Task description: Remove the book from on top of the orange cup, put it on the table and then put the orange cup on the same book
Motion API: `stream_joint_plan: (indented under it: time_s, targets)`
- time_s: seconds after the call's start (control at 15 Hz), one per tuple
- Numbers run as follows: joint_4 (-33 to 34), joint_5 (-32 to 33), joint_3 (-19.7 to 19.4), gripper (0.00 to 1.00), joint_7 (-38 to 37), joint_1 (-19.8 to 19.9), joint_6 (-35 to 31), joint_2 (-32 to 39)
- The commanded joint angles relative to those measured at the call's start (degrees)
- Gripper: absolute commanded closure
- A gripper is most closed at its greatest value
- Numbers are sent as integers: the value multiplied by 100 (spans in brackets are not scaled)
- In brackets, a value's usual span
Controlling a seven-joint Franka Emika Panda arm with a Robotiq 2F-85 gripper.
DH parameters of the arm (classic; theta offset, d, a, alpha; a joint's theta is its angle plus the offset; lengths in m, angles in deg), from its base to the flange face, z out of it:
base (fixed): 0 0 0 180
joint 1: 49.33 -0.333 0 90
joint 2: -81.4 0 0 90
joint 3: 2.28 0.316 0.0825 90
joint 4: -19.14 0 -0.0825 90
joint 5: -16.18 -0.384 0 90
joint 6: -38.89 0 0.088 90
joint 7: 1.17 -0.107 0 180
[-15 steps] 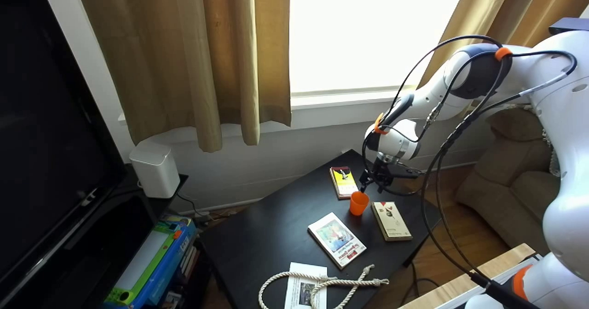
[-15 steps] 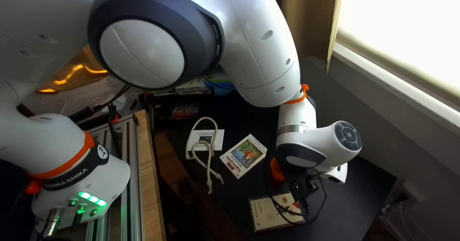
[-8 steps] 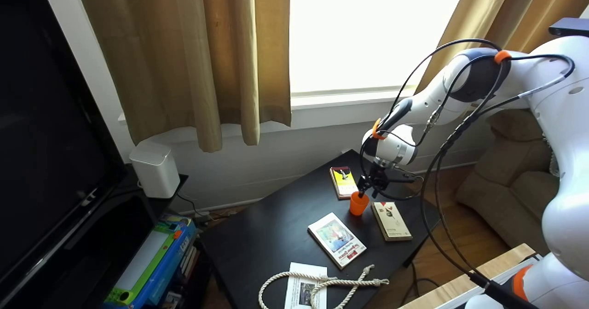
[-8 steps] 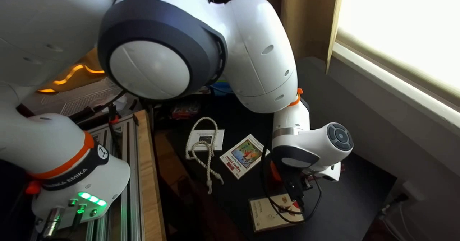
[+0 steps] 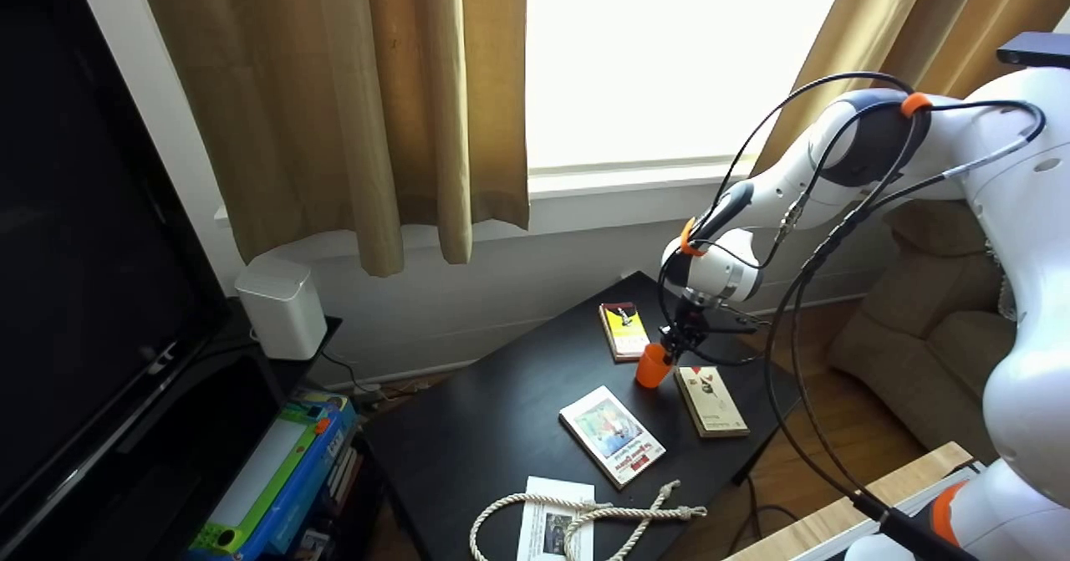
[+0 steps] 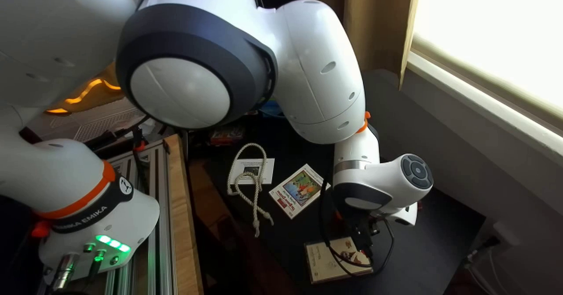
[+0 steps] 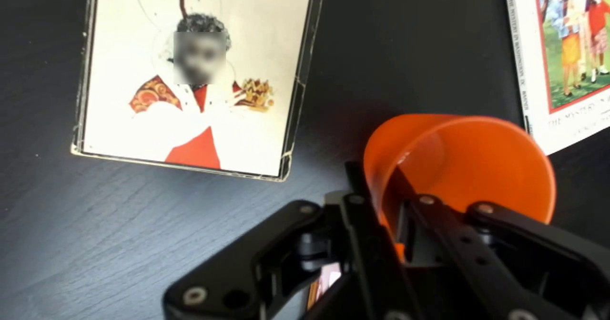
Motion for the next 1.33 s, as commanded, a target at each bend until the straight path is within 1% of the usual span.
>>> stream_joint_plan:
  time_s: [0.0,0.2,0.4,0.67,1.0,1.27]
  targets:
    - [-145,195,160,100,40,233,-1,-84]
    - [-337,178,237,99,155,393,44,-316]
    - [-692,151,325,99,405,629,97,-682]
    - [-1172,124,259,99,601,759,44,-1189]
    - [-1759,104,144,99,677,781,15,-1624]
    - [-2123,121,-53,99,577,710,-167,-1745]
